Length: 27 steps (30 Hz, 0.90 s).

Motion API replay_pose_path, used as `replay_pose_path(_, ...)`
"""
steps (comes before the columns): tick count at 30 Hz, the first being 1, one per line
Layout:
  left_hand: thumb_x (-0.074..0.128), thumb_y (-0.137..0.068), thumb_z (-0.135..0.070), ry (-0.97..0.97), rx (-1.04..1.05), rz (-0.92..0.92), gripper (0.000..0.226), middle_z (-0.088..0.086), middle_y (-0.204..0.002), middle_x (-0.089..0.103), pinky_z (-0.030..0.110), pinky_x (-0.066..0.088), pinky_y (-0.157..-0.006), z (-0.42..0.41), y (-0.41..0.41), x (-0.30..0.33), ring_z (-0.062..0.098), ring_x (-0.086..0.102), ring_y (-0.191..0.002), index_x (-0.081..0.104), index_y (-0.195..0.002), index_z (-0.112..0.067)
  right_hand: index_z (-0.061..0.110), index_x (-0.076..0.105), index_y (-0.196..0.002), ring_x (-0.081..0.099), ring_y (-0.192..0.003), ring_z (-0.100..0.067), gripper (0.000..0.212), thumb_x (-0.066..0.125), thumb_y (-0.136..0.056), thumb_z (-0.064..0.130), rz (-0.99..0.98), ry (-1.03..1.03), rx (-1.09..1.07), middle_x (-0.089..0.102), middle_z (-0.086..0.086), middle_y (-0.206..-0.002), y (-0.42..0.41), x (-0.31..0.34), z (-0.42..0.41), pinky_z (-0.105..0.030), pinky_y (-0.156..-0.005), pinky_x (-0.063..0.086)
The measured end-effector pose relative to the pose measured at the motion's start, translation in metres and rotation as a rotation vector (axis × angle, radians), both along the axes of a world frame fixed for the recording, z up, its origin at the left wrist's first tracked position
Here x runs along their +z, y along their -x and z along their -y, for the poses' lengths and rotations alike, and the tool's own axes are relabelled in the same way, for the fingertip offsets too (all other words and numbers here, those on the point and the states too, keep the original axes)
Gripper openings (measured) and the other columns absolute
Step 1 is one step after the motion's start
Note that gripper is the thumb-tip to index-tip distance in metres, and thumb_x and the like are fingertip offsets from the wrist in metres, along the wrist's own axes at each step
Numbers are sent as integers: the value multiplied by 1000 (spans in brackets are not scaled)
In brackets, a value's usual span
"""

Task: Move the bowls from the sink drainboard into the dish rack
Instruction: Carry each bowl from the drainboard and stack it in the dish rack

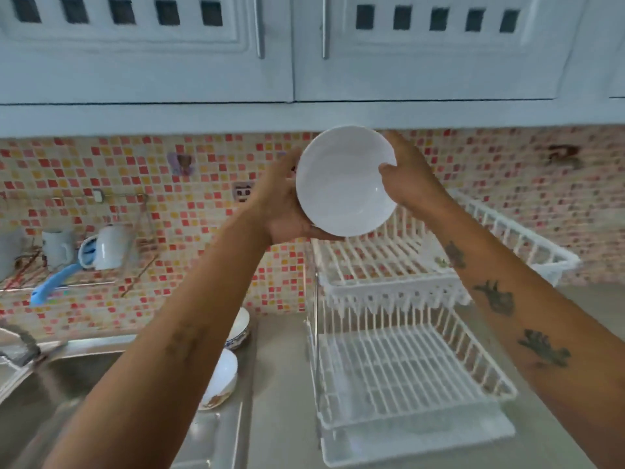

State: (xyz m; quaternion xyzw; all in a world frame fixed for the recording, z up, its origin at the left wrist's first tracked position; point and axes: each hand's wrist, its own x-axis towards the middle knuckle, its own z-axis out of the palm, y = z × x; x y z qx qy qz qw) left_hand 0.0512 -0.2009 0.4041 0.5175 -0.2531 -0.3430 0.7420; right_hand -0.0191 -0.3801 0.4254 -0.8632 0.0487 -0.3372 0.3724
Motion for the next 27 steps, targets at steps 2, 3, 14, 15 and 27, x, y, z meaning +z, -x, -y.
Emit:
replay_pose_path(2, 49, -88, -47, -20, -39, -25, 46, 16, -128, 54, 65, 51, -84, 41, 4, 8, 46, 57, -115, 58, -119, -14, 21, 44, -141, 43, -129, -24, 51, 38, -95, -1, 39, -22, -84, 45, -7, -143, 15, 1, 37, -27, -90, 33)
replay_pose_path(3, 55, -86, -46, -26, -59, -34, 49, 16, -133, 50, 66, 50, -85, 61, 6, 10, 46, 54, -120, 58, -120, -12, 19, 44, -141, 43, -129, -25, 50, 40, -95, -1, 54, -30, -117, 44, -9, -144, 21, 0, 54, -27, -90, 33)
replay_pose_path(14, 82, -72, -38, -168, 294, 987, 57, 10, -110, 60, 31, 57, -69, 211, 29, -15, 19, 64, -88, 47, -110, -11, 17, 49, -135, 55, -112, -17, 54, 48, -87, -8, 19, -62, -48, 56, -4, -130, 63, -43, 189, -11, -77, 47)
replay_pose_path(15, 84, -70, -38, -171, 298, 1046, 62, 12, -112, 59, 29, 56, -66, 217, 28, -20, 21, 63, -91, 47, -111, -11, 19, 44, -139, 52, -118, -18, 60, 49, -87, -10, -24, -18, -46, 52, -5, -136, 63, -49, 197, -15, -84, 46)
replay_pose_path(27, 90, -59, -40, -457, 330, 1411, 76, 7, -121, 46, 31, 39, -82, 252, 10, -71, 21, 36, -103, 46, -113, -7, 22, 34, -149, 40, -135, -26, 62, 41, -91, 2, -305, -258, 13, 30, -7, -157, 49, -86, 229, -35, -99, 41)
